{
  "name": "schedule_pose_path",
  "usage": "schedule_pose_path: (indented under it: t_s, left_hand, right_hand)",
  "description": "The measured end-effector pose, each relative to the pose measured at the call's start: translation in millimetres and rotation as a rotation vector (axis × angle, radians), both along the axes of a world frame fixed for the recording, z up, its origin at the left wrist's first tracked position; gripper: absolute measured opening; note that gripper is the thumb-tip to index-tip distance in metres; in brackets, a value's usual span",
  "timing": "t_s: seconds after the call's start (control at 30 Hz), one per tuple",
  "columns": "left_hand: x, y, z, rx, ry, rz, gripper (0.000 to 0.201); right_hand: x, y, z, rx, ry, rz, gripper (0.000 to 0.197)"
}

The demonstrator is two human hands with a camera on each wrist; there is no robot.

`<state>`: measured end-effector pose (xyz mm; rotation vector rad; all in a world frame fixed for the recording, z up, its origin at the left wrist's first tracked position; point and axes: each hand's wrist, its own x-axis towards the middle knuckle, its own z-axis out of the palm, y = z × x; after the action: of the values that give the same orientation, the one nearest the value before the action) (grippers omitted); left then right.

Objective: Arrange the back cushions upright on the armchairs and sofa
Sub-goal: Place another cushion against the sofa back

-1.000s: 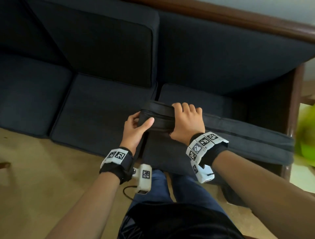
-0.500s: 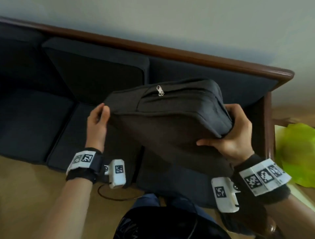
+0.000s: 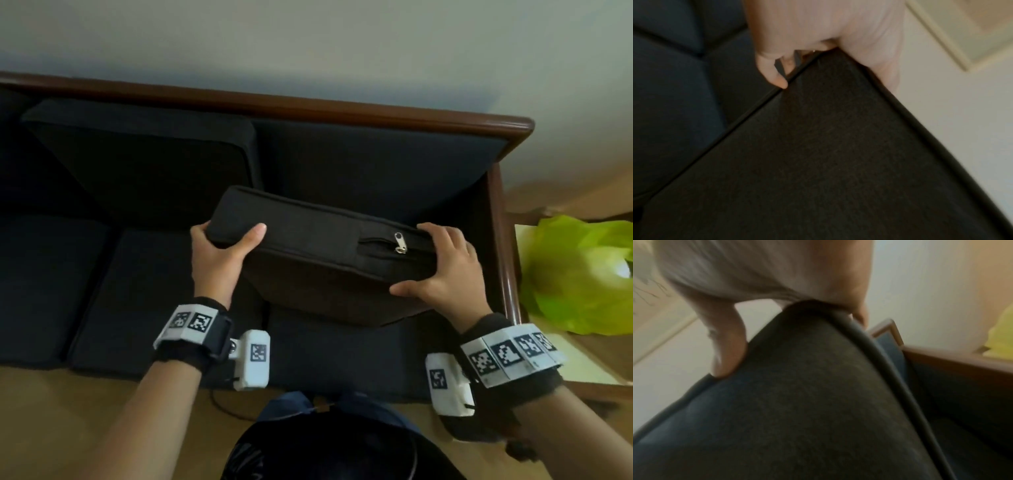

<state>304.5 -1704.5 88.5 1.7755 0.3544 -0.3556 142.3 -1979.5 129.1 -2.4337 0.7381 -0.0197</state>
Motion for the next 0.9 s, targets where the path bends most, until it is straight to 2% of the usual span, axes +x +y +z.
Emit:
schedule_pose_path:
  t_s: [0.1, 0.2, 0.3, 0.43, 0.5, 0.6, 0.67, 0.77, 0.9]
  left_hand:
    - [-14, -31, 20, 0.108, -0.075, -0.086, 0.075]
    - [-27, -55, 42, 0.152, -0.181, -0.194, 0.060]
    - [-51, -78, 58, 0.168, -0.347, -0.404, 0.053]
    - [-63, -96, 59, 0.045, -0.555, -0.766, 0.064]
    - [-52, -101, 43, 0.061, -0.601, -0.939, 0.079]
    - [-32, -109, 9, 0.313, -0.492, -1.174, 0.116]
    - [-31, -113, -11, 0.438, -0.434, -1.314, 0.130]
    - [-45, -118, -26, 0.493, -0.437, -1.345, 0.124]
    - [-60, -140, -16, 0.563, -0.673, -1.381, 0.104]
  right_hand:
    - [2, -4, 5, -0.239, 0.163, 0.168, 0.123]
    - [7, -5, 8, -0.236, 0.171, 0.254, 0.134]
    - [15, -5, 14, -0.254, 0.109, 0.249, 0.135]
    - [2, -28, 19, -0.220, -0.041, 0.089, 0.120]
    - [-18, -44, 18, -0.173, -0.098, 0.063, 0.117]
    - [-49, -57, 13, -0.150, -0.143, 0.049, 0.113]
    - [-69, -61, 10, -0.134, -0.175, 0.037, 0.110]
    - [-99, -68, 6, -0.071, -0.219, 0.007, 0.108]
    - [-132, -81, 5, 0.019, -0.304, -0.055, 0.109]
